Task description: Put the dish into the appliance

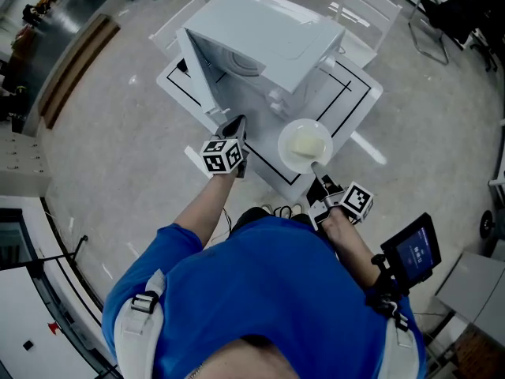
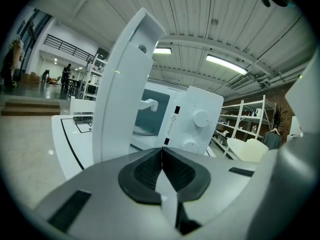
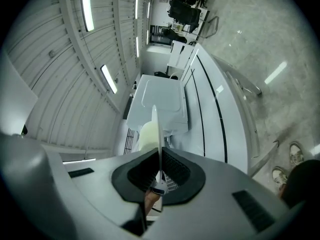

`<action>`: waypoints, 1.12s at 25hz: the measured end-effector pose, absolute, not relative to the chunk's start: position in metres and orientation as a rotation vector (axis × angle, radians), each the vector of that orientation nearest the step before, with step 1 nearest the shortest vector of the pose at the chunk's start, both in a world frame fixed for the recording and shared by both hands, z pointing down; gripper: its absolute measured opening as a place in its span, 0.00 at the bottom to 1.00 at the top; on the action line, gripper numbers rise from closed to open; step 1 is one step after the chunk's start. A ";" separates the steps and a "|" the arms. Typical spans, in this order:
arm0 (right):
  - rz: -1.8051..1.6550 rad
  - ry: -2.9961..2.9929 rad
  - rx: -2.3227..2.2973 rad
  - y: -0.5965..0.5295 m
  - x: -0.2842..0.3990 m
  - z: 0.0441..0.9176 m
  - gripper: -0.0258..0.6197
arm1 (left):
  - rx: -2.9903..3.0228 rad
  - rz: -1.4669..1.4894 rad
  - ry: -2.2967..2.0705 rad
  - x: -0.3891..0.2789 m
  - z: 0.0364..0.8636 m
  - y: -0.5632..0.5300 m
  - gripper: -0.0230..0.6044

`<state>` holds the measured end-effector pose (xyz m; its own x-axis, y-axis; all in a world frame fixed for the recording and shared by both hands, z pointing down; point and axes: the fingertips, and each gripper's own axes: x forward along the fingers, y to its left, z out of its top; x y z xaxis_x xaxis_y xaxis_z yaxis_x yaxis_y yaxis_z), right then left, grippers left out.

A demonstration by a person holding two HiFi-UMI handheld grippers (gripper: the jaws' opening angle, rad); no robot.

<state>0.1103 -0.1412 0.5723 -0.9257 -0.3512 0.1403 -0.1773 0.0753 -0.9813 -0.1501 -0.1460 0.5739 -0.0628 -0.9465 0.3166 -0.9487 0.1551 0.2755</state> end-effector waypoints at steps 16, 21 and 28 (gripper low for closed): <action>-2.046 2.272 -0.378 -0.141 0.060 0.576 0.06 | 1.677 -0.019 -2.119 -0.185 0.575 -0.121 0.05; -2.039 2.285 -0.395 -0.125 0.024 0.569 0.06 | 1.683 -0.019 -2.083 -0.204 0.576 -0.097 0.05; -2.037 2.270 -0.430 -0.112 -0.024 0.570 0.06 | 1.720 -0.018 -2.040 -0.232 0.579 -0.073 0.05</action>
<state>-0.0244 -0.1124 0.5703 -0.9593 -0.2459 0.1391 -0.1649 0.0875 -0.9824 -0.2323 -0.0726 0.5789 -0.1052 -0.9345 0.3402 -0.9284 0.2148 0.3032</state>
